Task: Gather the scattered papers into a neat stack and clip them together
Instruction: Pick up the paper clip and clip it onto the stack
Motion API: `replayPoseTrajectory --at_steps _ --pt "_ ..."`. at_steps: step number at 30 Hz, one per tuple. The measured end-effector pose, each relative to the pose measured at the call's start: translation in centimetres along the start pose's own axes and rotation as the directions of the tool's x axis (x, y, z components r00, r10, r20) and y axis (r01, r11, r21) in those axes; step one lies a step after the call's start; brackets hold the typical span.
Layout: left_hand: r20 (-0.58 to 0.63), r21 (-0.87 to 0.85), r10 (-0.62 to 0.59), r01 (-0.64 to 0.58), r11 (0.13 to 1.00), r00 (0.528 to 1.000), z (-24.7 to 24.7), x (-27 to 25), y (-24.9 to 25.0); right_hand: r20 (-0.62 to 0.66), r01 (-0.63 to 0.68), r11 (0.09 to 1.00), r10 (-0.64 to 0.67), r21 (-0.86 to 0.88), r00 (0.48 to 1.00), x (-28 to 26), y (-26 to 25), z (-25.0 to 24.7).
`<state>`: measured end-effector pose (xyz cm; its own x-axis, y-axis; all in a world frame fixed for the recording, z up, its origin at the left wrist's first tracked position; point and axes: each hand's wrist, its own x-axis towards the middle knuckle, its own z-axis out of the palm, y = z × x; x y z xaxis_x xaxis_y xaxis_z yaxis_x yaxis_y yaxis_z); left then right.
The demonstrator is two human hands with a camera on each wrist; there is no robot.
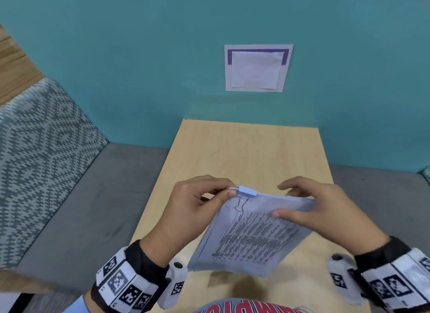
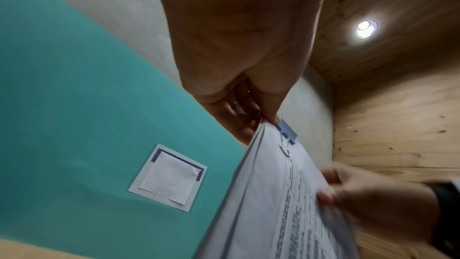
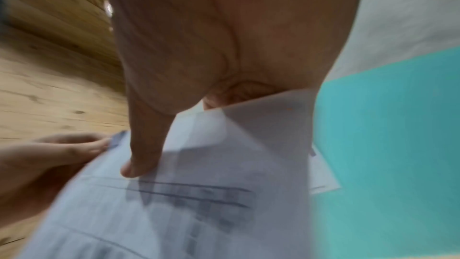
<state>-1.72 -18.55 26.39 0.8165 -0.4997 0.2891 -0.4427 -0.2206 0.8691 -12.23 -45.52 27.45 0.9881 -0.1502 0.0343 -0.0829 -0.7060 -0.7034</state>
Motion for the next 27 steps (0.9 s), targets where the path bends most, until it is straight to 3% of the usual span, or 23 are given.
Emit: replayPoseTrajectory --at_steps 1,3,6,8,11,14,15,17,19,21,23,25,27 --pt "-0.019 -0.052 -0.037 0.036 0.998 0.999 -0.2 0.2 0.0 -0.041 -0.05 0.997 0.052 0.051 0.998 -0.3 1.2 -0.9" --pt "-0.045 -0.194 -0.134 0.123 0.973 0.99 -0.7 0.6 0.0 -0.029 -0.104 0.936 0.121 0.337 0.992 -0.9 4.0 -1.7" --pt "-0.077 -0.411 -0.285 0.231 0.882 0.955 -0.7 1.7 0.2 0.124 -0.193 0.702 0.148 0.685 0.981 -1.5 7.4 0.4" --pt "-0.101 -0.515 -0.354 0.255 0.818 0.93 -0.3 2.5 -0.2 0.18 -0.241 0.654 0.16 0.717 0.971 -1.3 7.9 2.9" --pt "-0.105 -0.649 -0.446 0.279 0.708 0.889 0.3 3.7 -2.8 0.12 -0.245 0.664 0.228 0.707 0.966 -0.2 7.6 6.0" --pt "0.146 -0.566 -0.478 0.469 0.678 0.866 1.0 3.5 -7.1 0.08 -0.264 0.561 0.33 0.785 0.94 0.9 7.5 7.4" --pt "0.268 -0.479 -0.494 0.559 0.677 0.827 1.4 2.8 -8.5 0.084 -0.274 0.525 0.357 0.806 0.93 1.2 7.7 7.6" --pt "0.476 -0.279 -0.543 0.705 0.652 0.691 2.6 0.8 -11.0 0.105 -0.31 0.46 0.419 0.832 0.902 1.6 8.2 8.0" --pt "0.559 -0.191 -0.588 0.781 0.594 0.584 4.1 -1.5 -13.4 0.183 -0.388 0.373 0.479 0.843 0.859 1.5 9.6 8.7" --pt "0.548 -0.228 -0.647 0.839 0.494 0.53 5.4 -3.1 -15.4 0.345 -0.523 0.3 0.485 0.798 0.804 0.5 11.3 9.8" --pt "0.514 -0.274 -0.696 0.865 0.42 0.501 6.6 -4.0 -17.5 0.494 -0.678 0.277 0.51 0.681 0.704 -0.9 12.9 11.3" --pt "0.479 -0.253 -0.738 0.88 0.403 0.475 7.8 -4.6 -19.5 0.534 -0.756 0.275 0.568 0.594 0.626 -2.3 14.0 12.8" --pt "0.435 -0.221 -0.784 0.897 0.383 0.442 8.7 -4.7 -20.5 0.53 -0.78 0.293 0.6 0.552 0.6 -3.1 14.7 14.0"
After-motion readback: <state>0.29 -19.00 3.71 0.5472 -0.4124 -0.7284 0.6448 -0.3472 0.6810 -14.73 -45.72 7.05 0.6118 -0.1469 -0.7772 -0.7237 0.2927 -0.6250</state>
